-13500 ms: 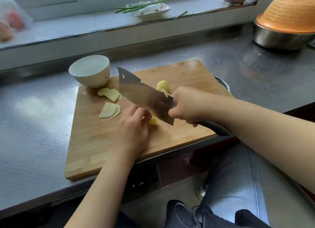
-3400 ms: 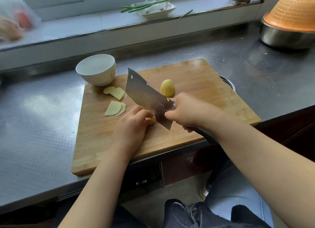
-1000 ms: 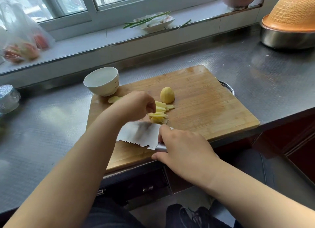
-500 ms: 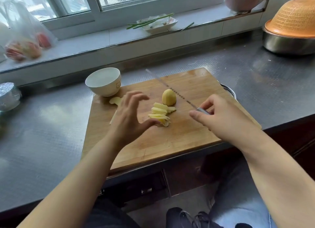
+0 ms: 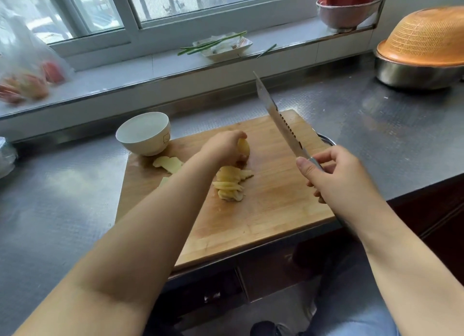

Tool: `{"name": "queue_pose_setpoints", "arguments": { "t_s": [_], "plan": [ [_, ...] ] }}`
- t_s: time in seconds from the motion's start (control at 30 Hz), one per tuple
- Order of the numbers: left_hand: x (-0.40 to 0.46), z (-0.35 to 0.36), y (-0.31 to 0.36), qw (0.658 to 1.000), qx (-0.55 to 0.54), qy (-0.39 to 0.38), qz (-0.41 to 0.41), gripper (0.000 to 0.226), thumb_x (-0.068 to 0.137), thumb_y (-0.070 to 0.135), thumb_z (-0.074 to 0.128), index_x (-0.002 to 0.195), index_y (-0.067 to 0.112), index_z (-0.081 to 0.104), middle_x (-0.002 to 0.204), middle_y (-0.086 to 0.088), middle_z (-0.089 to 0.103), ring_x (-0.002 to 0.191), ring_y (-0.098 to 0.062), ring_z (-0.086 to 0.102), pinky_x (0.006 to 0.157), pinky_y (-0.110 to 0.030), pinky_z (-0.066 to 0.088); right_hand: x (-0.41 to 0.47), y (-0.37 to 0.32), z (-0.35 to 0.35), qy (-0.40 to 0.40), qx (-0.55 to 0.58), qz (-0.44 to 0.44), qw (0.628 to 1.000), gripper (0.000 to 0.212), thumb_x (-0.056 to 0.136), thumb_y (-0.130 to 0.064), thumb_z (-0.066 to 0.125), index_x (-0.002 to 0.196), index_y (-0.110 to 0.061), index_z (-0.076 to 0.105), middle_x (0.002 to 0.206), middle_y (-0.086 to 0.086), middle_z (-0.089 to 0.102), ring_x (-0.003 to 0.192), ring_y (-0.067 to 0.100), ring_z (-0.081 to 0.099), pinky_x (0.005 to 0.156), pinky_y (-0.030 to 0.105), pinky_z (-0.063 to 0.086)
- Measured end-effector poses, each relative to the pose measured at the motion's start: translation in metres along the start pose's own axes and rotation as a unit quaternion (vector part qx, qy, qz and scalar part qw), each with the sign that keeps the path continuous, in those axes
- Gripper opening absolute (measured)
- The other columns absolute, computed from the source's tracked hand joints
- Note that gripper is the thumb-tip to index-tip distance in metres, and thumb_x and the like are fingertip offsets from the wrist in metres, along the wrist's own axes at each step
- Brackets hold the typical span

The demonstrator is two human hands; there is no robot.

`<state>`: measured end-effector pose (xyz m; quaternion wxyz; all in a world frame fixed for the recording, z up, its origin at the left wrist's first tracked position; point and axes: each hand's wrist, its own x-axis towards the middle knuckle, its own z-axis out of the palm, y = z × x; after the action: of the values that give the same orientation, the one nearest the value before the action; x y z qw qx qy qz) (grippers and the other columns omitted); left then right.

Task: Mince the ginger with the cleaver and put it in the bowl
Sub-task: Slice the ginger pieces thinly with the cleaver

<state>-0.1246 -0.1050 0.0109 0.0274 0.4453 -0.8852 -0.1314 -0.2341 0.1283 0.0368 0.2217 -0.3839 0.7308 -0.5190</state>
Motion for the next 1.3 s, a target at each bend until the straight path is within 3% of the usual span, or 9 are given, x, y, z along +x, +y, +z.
{"name": "queue_pose_setpoints", "arguments": {
  "t_s": [0.13, 0.23, 0.27, 0.33, 0.43, 0.53, 0.73, 0.97, 1.3],
  "plan": [
    [0.004, -0.006, -0.024, 0.997, -0.012, 0.068, -0.035, 0.06, 0.09, 0.007, 0.051, 0.143, 0.035, 0.04, 0.147, -0.001, 0.041, 0.127, -0.025, 0.047, 0.092, -0.037, 0.046, 0.0, 0.004, 0.002, -0.032, 0.013, 0.024, 0.999, 0.023, 0.087, -0.043, 0.068, 0.09, -0.024, 0.056, 0.075, 0.002, 0.068, 0.064, 0.016, 0.062, 0.069, 0.042, 0.056],
    [-0.02, -0.012, -0.03, 0.977, -0.063, 0.193, 0.06, 0.034, 0.095, 0.025, 0.057, 0.128, 0.025, 0.054, 0.135, 0.0, 0.048, 0.122, -0.019, 0.047, 0.098, -0.036, 0.043, 0.002, 0.007, 0.003, -0.057, 0.019, 0.04, 0.997, 0.023, 0.088, -0.041, 0.068, 0.091, -0.022, 0.057, 0.074, 0.004, 0.068, 0.059, 0.013, 0.06, 0.058, 0.035, 0.054],
    [-0.031, -0.013, -0.03, 0.972, -0.089, 0.188, 0.108, 0.032, 0.093, 0.032, 0.06, 0.123, 0.023, 0.057, 0.127, 0.002, 0.052, 0.116, -0.016, 0.05, 0.098, -0.035, 0.044, 0.003, 0.008, 0.003, -0.064, 0.024, 0.045, 0.997, 0.023, 0.088, -0.041, 0.068, 0.092, -0.021, 0.057, 0.074, 0.004, 0.068, 0.058, 0.012, 0.059, 0.056, 0.033, 0.052],
    [-0.055, -0.015, -0.029, 0.972, -0.169, 0.064, 0.151, 0.055, 0.08, 0.046, 0.068, 0.128, 0.024, 0.053, 0.126, 0.005, 0.054, 0.116, -0.009, 0.05, 0.103, -0.031, 0.041, 0.005, 0.01, 0.004, -0.07, 0.037, 0.052, 0.996, 0.024, 0.088, -0.041, 0.068, 0.093, -0.02, 0.057, 0.074, 0.005, 0.068, 0.056, 0.011, 0.058, 0.054, 0.031, 0.049],
    [-0.07, -0.013, -0.037, 0.954, -0.201, -0.194, 0.107, 0.105, 0.062, 0.051, 0.076, 0.151, 0.031, 0.023, 0.151, 0.012, 0.034, 0.136, -0.005, 0.029, 0.115, -0.028, 0.022, 0.009, 0.011, 0.007, -0.072, 0.081, 0.07, 0.992, 0.025, 0.089, -0.038, 0.068, 0.095, -0.017, 0.057, 0.072, 0.006, 0.066, 0.053, 0.011, 0.055, 0.05, 0.029, 0.047],
    [-0.068, -0.012, -0.043, 0.955, -0.139, -0.241, 0.104, 0.115, 0.064, 0.042, 0.085, 0.151, 0.041, 0.01, 0.153, 0.019, 0.024, 0.142, -0.005, 0.019, 0.12, -0.036, 0.018, 0.009, 0.008, 0.008, -0.087, 0.131, 0.094, 0.983, 0.028, 0.091, -0.033, 0.067, 0.101, -0.01, 0.056, 0.069, 0.007, 0.063, 0.052, 0.013, 0.053, 0.048, 0.028, 0.045],
    [-0.071, -0.007, -0.048, 0.969, -0.118, -0.176, 0.13, 0.097, 0.073, 0.037, 0.082, 0.148, 0.046, 0.022, 0.138, 0.024, 0.035, 0.135, -0.004, 0.025, 0.118, -0.039, 0.023, 0.006, 0.007, 0.006, -0.102, 0.137, 0.107, 0.979, 0.029, 0.091, -0.032, 0.067, 0.102, -0.008, 0.055, 0.065, 0.005, 0.061, 0.05, 0.011, 0.052, 0.047, 0.028, 0.045],
    [-0.08, 0.007, -0.046, 0.978, -0.157, -0.073, 0.116, 0.085, 0.071, 0.041, 0.082, 0.144, 0.036, 0.039, 0.126, 0.02, 0.039, 0.123, -0.001, 0.03, 0.112, -0.027, 0.026, 0.006, 0.003, 0.008, -0.11, 0.122, 0.111, 0.98, 0.032, 0.092, -0.032, 0.066, 0.106, -0.006, 0.054, 0.067, 0.007, 0.061, 0.051, 0.012, 0.052, 0.048, 0.029, 0.045],
    [-0.105, 0.027, -0.025, 0.986, -0.159, 0.047, 0.02, 0.072, 0.077, 0.042, 0.077, 0.141, 0.03, 0.045, 0.136, 0.008, 0.049, 0.126, -0.012, 0.039, 0.109, -0.037, 0.035, 0.013, -0.008, 0.011, -0.148, 0.038, 0.103, 0.983, 0.03, 0.095, -0.033, 0.062, 0.102, -0.006, 0.053, 0.067, 0.009, 0.06, 0.046, 0.011, 0.052, 0.041, 0.025, 0.046]
  ]
}}
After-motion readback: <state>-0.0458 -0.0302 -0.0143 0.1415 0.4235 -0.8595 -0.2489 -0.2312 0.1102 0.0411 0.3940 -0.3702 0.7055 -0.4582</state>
